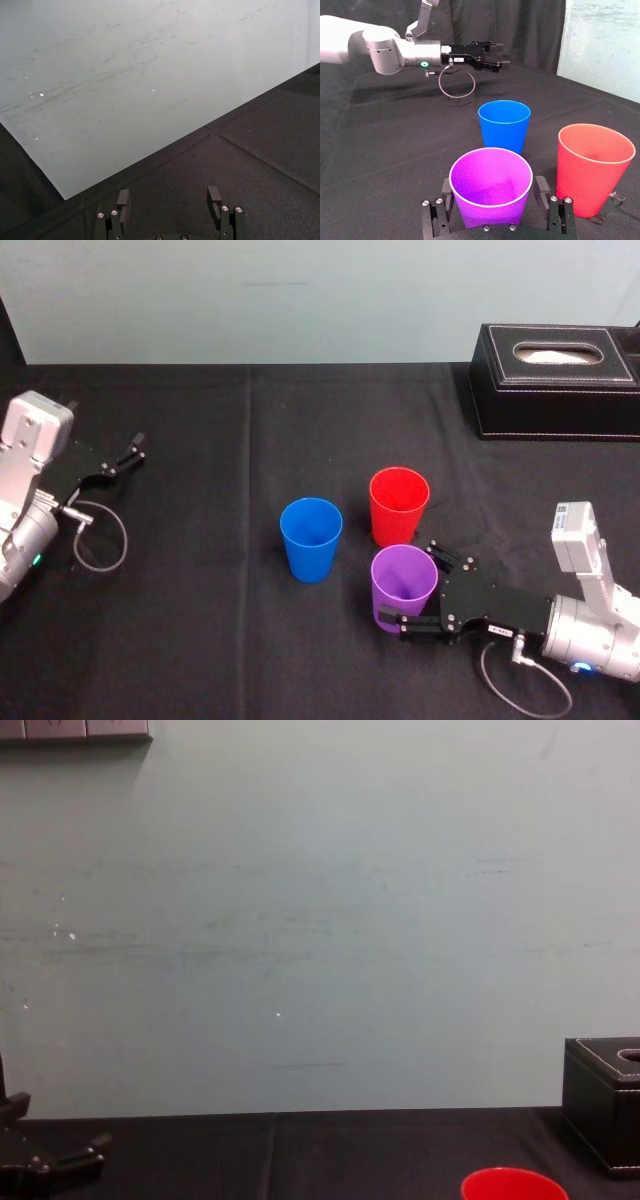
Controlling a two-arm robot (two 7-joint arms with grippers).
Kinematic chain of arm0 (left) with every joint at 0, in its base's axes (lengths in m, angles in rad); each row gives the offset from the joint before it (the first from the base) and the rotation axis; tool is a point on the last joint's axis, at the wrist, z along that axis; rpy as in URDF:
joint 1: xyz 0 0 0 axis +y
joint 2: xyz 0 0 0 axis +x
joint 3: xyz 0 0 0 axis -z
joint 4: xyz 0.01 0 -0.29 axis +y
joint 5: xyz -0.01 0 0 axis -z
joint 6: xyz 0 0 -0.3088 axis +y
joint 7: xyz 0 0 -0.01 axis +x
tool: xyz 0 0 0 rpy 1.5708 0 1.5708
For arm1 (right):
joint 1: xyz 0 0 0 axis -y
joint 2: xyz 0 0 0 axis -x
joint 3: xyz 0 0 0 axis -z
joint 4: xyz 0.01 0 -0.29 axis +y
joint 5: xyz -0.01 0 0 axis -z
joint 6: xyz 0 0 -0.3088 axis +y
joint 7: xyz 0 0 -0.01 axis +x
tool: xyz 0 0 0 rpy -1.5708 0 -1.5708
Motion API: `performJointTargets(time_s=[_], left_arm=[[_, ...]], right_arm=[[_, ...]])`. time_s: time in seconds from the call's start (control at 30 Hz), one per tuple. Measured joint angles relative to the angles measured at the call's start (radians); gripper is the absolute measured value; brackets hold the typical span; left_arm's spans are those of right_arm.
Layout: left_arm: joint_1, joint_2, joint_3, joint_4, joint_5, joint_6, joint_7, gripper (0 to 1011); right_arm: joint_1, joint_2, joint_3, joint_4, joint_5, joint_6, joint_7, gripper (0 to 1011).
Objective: Stack the three plastic cups sequentially using one hand.
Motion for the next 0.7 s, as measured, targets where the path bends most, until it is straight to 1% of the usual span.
performJointTargets(time_s=[0.57,0.67,0.7], left_arm=[[0.0,0.0,0.0,0.0,0.0,0.0,0.0,1005],[0.0,0.0,0.0,0.0,0.0,0.0,0.0,1005],[0.0,0.0,0.0,0.0,0.0,0.0,0.0,1005]], right_arm=[[0.0,0.0,0.0,0.0,0.0,0.0,-0.001,1002],[0.0,0.0,0.0,0.0,0.0,0.0,-0.001,994],[0.0,0.0,0.0,0.0,0.0,0.0,-0.001,970]])
